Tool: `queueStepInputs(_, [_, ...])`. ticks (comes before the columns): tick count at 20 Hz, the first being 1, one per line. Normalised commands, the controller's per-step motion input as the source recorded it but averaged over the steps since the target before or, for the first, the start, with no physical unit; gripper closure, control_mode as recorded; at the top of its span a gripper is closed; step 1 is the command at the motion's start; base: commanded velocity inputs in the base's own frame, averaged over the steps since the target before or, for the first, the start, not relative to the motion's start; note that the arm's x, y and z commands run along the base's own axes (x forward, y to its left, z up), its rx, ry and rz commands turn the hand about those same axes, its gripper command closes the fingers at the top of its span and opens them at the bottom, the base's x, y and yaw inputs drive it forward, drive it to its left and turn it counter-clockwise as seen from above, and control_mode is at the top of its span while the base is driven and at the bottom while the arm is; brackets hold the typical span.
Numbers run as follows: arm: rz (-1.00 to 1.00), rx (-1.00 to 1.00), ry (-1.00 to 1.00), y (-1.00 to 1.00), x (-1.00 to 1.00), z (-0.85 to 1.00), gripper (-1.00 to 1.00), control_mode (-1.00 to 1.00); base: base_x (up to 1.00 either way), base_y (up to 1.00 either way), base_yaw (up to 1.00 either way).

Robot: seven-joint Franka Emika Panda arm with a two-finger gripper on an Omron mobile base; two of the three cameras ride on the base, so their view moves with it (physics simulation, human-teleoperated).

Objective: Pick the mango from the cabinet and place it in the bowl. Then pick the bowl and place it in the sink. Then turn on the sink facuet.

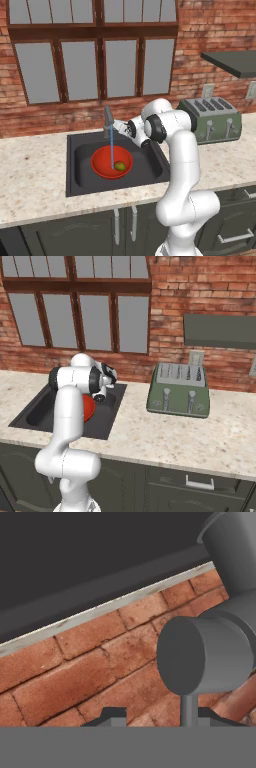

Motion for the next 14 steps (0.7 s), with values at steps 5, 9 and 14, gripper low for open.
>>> queueStepInputs(5, [-0.02,0.06,0.00,-0.52,0.00,0.00,1.00,-1.00,0.00,0.00,0.00])
queueStepInputs(9, [-0.01,0.06,0.00,-0.43,-0.02,0.00,1.00,-1.00,0.00,0.00,0.00])
queueStepInputs(14, [0.00,0.01,0.00,-0.02,0.00,0.00,1.00,-1.00,0.00,0.00,0.00])
